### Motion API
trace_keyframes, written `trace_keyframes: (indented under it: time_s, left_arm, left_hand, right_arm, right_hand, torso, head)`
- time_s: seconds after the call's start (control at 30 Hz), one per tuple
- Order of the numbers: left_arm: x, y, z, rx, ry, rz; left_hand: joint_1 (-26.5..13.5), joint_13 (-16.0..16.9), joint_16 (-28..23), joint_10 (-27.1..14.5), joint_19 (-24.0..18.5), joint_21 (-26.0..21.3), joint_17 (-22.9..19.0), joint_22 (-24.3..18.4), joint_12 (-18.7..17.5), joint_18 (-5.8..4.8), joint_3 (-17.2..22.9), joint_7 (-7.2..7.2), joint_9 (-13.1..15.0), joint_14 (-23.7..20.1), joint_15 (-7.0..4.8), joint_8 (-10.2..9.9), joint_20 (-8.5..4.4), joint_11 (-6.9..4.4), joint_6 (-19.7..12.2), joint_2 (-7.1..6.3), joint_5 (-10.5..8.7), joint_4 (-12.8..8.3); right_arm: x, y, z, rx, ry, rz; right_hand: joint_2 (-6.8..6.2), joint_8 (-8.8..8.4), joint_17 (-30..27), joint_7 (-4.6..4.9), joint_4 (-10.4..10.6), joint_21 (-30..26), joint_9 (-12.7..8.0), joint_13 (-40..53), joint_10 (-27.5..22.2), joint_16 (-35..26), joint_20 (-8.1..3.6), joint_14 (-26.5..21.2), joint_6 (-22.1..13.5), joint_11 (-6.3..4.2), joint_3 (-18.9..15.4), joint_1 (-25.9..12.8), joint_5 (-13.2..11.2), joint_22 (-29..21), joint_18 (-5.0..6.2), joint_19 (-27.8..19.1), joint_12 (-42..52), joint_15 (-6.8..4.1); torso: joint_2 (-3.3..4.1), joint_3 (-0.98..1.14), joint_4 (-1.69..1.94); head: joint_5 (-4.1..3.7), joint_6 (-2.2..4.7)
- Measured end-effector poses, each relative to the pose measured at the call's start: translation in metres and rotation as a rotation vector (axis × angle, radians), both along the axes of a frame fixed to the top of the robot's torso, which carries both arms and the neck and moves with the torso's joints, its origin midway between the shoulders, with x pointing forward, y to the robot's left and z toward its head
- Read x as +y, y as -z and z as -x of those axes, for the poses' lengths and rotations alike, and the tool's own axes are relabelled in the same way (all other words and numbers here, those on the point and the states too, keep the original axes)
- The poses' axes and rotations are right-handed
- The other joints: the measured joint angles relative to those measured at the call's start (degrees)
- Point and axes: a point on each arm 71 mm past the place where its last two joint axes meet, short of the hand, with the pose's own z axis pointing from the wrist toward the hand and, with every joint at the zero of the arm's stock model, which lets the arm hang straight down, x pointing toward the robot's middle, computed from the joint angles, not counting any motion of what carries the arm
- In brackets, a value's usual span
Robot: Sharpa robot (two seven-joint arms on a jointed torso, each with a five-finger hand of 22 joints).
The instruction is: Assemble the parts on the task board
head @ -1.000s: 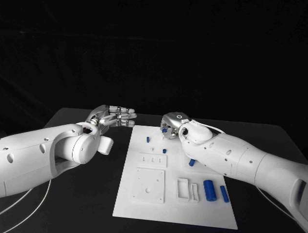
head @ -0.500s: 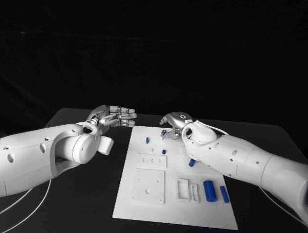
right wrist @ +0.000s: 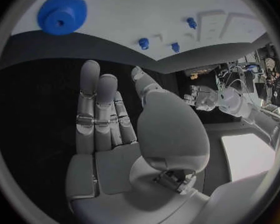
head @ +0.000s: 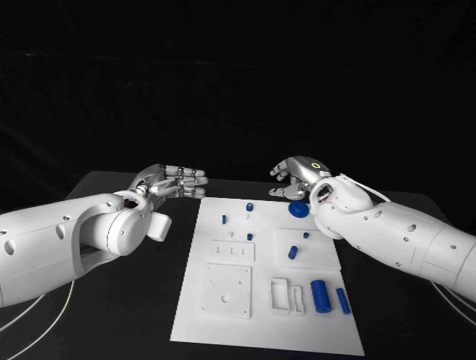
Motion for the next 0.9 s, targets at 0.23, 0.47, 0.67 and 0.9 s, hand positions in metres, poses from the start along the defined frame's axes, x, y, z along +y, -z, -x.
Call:
trace_keyframes:
  time_s: [0.23, 0.47, 0.67, 0.9]
  left_arm:
    - [0.002, 0.000, -0.001, -0.001, -0.002, -0.001]
    - [0.002, 0.001, -0.002, 0.000, -0.002, -0.004]
    - [0.002, 0.001, -0.003, 0.000, 0.000, -0.010]
    - [0.001, 0.003, -0.004, 0.001, 0.005, -0.013]
  left_hand:
    - [0.0, 0.0, 0.0, -0.2, 0.0, 0.0, 0.0, -0.1, 0.0, 0.00, 0.0, 0.00, 0.0, 0.0, 0.00, 0.0, 0.00, -0.20, 0.0, 0.00, 0.00, 0.0]
    - [0.2, 0.0, 0.0, -0.2, 0.0, 0.0, 0.0, -0.1, 0.0, 0.00, 0.0, 0.00, 0.0, 0.0, 0.00, 0.0, 0.00, -0.20, 0.0, 0.23, 0.00, 0.0]
    - [0.2, 0.0, 0.0, -0.2, 0.0, 0.2, 0.0, -0.1, 0.0, 0.00, 0.0, 0.00, 0.0, 0.0, 0.00, 0.0, 0.00, -0.20, 0.0, 0.23, 0.00, 0.0]
    - [0.2, 0.0, 0.0, -0.2, 0.0, 0.2, 0.0, -0.1, 0.0, 0.00, 0.0, 0.00, 0.0, 0.0, 0.00, 0.0, 0.00, -0.20, 0.0, 0.23, 0.00, 0.0]
  right_arm:
    - [-0.039, -0.004, 0.000, 0.053, 0.055, -0.019]
    - [-0.050, 0.004, -0.001, 0.166, 0.053, -0.008]
    - [-0.057, 0.012, -0.004, 0.244, 0.058, 0.001]
    - [-0.061, 0.018, -0.009, 0.289, 0.068, 0.000]
  right_hand:
    - [1.57, 0.13, 10.3, -0.61, -6.0, 7.2, 0.3, 42.9, -4.5, 6.3, -3.69, -1.5, 4.5, -3.28, -1.7, -3.9, 5.1, 7.4, -3.88, -0.1, 45.3, -2.22]
    - [1.55, 0.13, 28.2, -0.34, -5.0, 20.5, 0.3, 63.2, 1.1, 13.9, -2.55, -1.0, 2.5, -2.42, -4.5, -4.2, 9.5, 20.3, -4.12, -0.1, 61.0, -1.57]
    - [1.55, 0.13, 31.0, 0.01, -3.6, 20.8, 0.3, 65.9, 1.8, 13.2, -2.55, -0.6, 1.7, -2.32, -6.3, -4.2, 9.8, 23.2, -4.17, -0.1, 61.2, -1.17]
    - [1.78, 0.13, 31.8, 0.17, -3.2, 19.6, 0.3, 66.3, 2.3, 12.7, -2.55, -0.4, 1.0, -2.21, -7.2, -3.9, 10.2, 24.6, -4.24, -0.1, 60.8, -1.37]
  torso:
    - [-0.05, 0.20, -0.77]
    - [-0.05, 0.54, -0.98]
    - [-0.05, 0.60, -1.09]
    - [-0.02, 0.51, -1.07]
  head:
    - [-0.32, 0.11]
    - [-0.89, -0.07]
    - [-1.31, -0.21]
    - [-1.45, -0.40]
